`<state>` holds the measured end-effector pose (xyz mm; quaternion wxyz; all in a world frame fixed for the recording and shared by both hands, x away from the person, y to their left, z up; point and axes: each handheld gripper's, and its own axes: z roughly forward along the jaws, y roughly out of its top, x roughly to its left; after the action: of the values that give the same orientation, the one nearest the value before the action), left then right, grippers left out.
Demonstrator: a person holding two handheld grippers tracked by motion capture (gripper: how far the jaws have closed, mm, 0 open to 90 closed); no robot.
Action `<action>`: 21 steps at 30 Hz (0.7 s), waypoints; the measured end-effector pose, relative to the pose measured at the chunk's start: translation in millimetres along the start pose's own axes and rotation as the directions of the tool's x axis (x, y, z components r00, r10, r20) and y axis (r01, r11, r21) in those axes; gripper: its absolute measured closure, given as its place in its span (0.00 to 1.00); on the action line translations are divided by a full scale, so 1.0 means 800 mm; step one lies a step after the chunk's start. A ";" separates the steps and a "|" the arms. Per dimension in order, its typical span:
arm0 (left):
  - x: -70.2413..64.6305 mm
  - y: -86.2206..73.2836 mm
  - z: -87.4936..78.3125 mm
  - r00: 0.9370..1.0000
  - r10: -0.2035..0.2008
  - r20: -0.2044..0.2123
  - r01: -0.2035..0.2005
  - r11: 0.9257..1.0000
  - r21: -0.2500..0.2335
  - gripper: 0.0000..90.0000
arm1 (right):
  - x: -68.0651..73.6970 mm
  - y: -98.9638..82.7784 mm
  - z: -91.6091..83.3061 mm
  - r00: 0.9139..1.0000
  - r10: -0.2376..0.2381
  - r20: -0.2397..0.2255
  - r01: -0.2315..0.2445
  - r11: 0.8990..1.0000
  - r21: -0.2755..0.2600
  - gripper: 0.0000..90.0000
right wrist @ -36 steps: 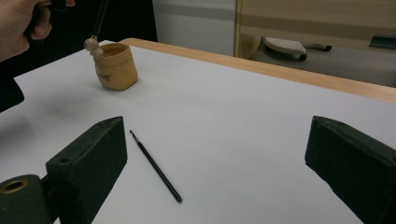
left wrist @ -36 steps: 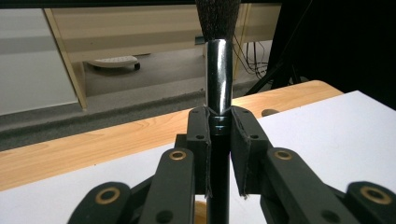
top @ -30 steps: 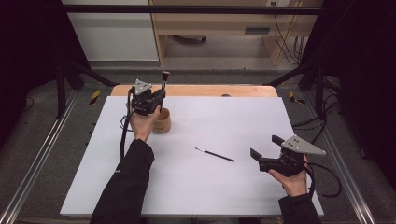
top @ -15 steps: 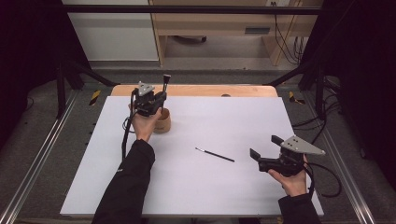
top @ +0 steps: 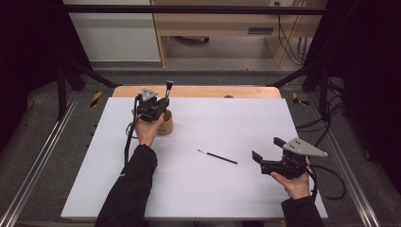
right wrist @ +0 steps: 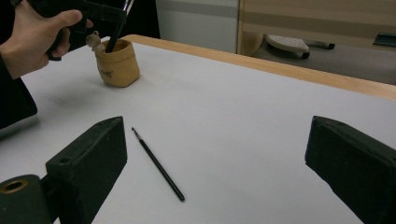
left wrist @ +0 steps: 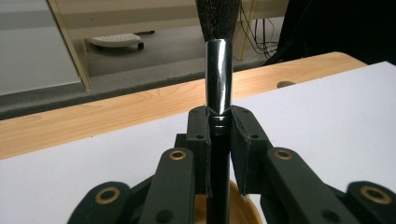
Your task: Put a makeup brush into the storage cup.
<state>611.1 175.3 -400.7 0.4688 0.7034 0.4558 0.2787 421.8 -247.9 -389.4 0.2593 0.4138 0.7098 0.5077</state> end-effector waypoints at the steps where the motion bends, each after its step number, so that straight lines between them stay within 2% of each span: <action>1: 0.000 -0.001 0.000 1.000 0.006 0.000 -0.006 1.000 0.003 0.87 | 0.000 0.000 0.000 1.000 -0.001 0.001 0.001 1.000 0.000 0.07; 21: -0.001 -0.021 -0.002 1.000 0.028 -0.007 -0.027 0.999 0.038 0.87 | 0.001 0.001 -0.001 1.000 0.000 -0.004 0.000 1.000 -0.004 0.07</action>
<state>602.5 177.6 -415.5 0.4497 0.7174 0.4531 0.2788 420.9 -247.6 -388.3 0.2587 0.4120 0.7094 0.5100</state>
